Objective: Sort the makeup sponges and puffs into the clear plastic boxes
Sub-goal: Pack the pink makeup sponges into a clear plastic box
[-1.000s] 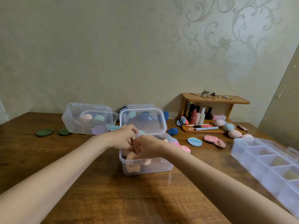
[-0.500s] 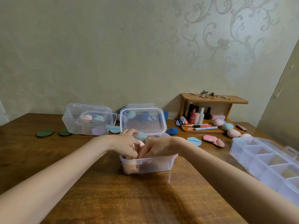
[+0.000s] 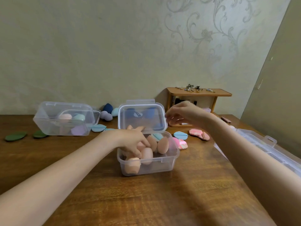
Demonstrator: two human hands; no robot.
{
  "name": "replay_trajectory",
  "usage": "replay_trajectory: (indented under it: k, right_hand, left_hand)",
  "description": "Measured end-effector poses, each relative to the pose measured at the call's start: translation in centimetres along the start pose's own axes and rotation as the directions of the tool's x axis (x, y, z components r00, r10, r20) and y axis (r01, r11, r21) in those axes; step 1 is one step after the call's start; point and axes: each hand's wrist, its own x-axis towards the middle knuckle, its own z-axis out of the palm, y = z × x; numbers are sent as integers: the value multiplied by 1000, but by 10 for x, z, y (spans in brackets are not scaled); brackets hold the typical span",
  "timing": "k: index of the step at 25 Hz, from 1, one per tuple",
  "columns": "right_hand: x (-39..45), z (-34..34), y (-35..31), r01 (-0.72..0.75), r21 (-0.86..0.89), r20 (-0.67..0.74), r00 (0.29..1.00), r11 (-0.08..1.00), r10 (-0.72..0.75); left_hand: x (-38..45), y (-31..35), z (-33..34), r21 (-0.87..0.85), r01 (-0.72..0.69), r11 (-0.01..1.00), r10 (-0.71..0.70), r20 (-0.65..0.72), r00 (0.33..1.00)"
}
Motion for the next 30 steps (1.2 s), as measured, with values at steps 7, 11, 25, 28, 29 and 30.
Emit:
replay_trajectory:
  k: [7, 11, 25, 28, 29, 30]
  right_hand:
    - [56, -73, 85, -360, -857, -346, 932, 369, 108]
    - [89, -87, 110, -524, -801, -436, 842, 288, 319]
    - [93, -102, 119, -549, -716, -547, 825, 431, 141]
    - [98, -102, 134, -547, -733, -478, 837, 405, 267]
    - [102, -101, 136, -558, -727, -466, 829, 401, 309]
    - [106, -99, 137, -581, -710, -475, 812, 398, 339]
  left_hand:
    - [38, 27, -17, 146, -36, 989, 23, 91, 996]
    - [46, 33, -26, 188, -40, 981, 11, 150, 989]
    - [39, 38, -25, 173, -11, 985, -14, 143, 990]
    - [43, 39, -27, 189, -4, 982, -27, 161, 987]
    - [44, 40, -28, 197, -7, 980, -26, 164, 986]
    - [46, 39, -29, 200, -8, 980, -26, 167, 986]
